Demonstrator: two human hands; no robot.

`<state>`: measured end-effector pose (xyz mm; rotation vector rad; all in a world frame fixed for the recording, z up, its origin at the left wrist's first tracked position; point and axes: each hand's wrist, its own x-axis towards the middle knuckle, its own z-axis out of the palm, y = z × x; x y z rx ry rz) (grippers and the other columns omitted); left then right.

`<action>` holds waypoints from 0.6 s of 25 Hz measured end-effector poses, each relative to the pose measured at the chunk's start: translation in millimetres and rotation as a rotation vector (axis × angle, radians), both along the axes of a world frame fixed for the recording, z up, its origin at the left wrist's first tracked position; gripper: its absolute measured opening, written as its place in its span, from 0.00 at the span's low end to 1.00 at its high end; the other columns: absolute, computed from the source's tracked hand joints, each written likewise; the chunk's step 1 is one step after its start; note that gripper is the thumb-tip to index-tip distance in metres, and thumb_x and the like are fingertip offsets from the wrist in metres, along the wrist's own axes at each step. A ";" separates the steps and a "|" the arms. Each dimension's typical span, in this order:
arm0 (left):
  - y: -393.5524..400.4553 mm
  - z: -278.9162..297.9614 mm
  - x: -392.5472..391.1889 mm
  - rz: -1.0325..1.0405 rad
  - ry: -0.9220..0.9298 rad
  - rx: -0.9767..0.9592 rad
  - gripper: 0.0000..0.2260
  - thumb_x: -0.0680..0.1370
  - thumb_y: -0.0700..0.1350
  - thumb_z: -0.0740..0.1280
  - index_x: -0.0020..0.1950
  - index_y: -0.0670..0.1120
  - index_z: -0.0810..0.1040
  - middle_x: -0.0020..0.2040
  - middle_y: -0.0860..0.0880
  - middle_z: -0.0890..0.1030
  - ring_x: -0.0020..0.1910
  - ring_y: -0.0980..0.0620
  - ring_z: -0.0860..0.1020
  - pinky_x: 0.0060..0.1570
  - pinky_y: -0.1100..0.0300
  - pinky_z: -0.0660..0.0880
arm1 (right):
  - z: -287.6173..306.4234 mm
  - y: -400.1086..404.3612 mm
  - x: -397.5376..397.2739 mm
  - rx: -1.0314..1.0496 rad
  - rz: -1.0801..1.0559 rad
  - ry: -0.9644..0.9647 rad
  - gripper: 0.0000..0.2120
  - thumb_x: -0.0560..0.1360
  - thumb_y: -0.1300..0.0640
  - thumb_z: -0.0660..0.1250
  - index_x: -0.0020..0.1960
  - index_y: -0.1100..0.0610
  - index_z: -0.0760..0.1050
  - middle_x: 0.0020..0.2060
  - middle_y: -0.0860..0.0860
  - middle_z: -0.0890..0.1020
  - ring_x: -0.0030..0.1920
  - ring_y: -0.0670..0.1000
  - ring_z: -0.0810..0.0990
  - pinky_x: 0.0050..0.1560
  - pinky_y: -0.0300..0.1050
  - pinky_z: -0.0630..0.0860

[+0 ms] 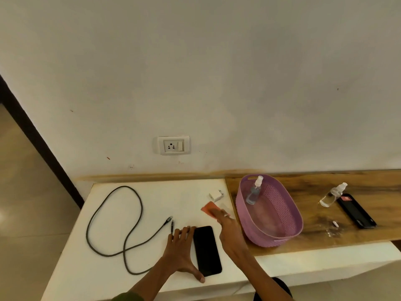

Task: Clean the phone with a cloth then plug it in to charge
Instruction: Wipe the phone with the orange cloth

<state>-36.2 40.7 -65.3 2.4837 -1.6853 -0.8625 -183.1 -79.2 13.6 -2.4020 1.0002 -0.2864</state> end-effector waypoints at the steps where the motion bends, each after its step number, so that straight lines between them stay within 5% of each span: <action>1: -0.4 0.4 -0.1 0.000 0.003 0.003 0.74 0.43 0.82 0.67 0.78 0.55 0.36 0.81 0.49 0.43 0.79 0.37 0.45 0.76 0.36 0.46 | 15.1 -3.9 -4.5 -0.040 -0.001 -0.068 0.38 0.76 0.73 0.60 0.73 0.38 0.59 0.67 0.44 0.74 0.64 0.43 0.74 0.57 0.26 0.70; 4: -1.0 1.5 -0.1 0.004 0.010 0.005 0.75 0.41 0.83 0.66 0.78 0.55 0.35 0.81 0.49 0.43 0.79 0.38 0.45 0.76 0.37 0.46 | 53.2 -22.6 -26.7 -0.164 -0.060 -0.242 0.33 0.78 0.69 0.61 0.69 0.34 0.65 0.54 0.36 0.76 0.50 0.36 0.77 0.47 0.21 0.72; 6: -1.6 1.6 0.9 0.006 0.013 0.004 0.75 0.40 0.83 0.65 0.78 0.55 0.35 0.81 0.49 0.43 0.79 0.38 0.44 0.76 0.37 0.46 | 70.6 -45.5 -45.1 -0.231 -0.153 -0.198 0.24 0.78 0.62 0.63 0.67 0.38 0.69 0.42 0.37 0.77 0.32 0.38 0.76 0.28 0.25 0.70; 8: -3.1 -0.4 1.9 0.003 0.017 0.007 0.76 0.40 0.83 0.65 0.78 0.55 0.34 0.81 0.50 0.42 0.79 0.38 0.44 0.77 0.38 0.46 | 75.7 -72.4 -65.6 -0.279 -0.254 -0.141 0.15 0.78 0.59 0.65 0.61 0.43 0.76 0.34 0.38 0.76 0.25 0.38 0.73 0.20 0.27 0.63; 11: -7.0 -4.5 4.0 -0.002 -0.003 0.010 0.76 0.40 0.84 0.63 0.78 0.55 0.33 0.80 0.52 0.43 0.78 0.39 0.47 0.76 0.39 0.48 | 63.8 -103.4 -83.8 -0.262 -0.364 0.041 0.11 0.78 0.56 0.65 0.59 0.47 0.79 0.30 0.40 0.76 0.24 0.41 0.72 0.23 0.28 0.63; 15: -8.9 -7.4 5.3 0.014 -0.022 0.010 0.73 0.42 0.82 0.65 0.78 0.56 0.36 0.78 0.53 0.49 0.76 0.40 0.54 0.75 0.40 0.54 | 29.8 -123.1 -83.1 -0.165 -0.362 0.306 0.07 0.78 0.52 0.64 0.52 0.51 0.79 0.36 0.45 0.79 0.34 0.45 0.78 0.35 0.37 0.77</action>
